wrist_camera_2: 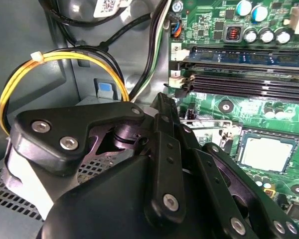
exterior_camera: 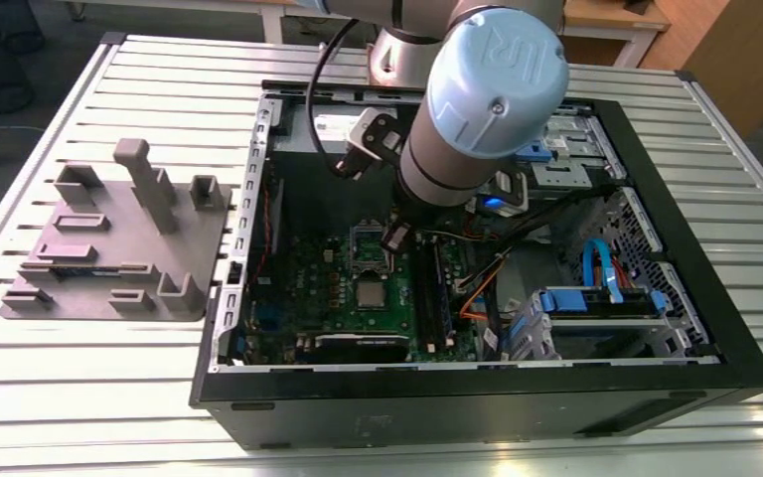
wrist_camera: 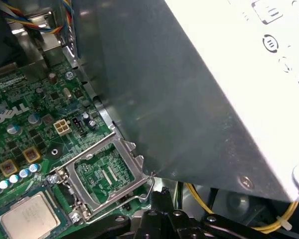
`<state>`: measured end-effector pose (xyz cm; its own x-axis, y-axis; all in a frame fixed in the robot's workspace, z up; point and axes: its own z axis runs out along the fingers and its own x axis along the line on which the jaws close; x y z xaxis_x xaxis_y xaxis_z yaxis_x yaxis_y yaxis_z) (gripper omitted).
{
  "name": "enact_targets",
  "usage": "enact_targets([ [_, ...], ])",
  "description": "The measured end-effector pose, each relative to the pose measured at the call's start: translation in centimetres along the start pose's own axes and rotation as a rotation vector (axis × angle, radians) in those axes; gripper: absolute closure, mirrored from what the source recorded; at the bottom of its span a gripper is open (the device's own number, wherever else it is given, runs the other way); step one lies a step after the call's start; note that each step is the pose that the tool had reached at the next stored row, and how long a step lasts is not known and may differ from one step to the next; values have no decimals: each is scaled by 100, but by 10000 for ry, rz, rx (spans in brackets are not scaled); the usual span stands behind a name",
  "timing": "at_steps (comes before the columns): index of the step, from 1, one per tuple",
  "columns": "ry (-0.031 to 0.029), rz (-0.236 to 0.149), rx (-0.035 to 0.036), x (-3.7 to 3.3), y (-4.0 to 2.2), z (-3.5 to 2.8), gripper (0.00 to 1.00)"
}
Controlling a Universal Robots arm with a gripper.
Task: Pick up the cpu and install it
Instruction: 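Close the cpu cover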
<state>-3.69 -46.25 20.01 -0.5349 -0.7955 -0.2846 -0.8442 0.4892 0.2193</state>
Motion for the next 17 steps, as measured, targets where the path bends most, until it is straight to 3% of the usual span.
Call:
enact_targets([
  [17, -16, 0, -10, -8, 30, 79, 90],
])
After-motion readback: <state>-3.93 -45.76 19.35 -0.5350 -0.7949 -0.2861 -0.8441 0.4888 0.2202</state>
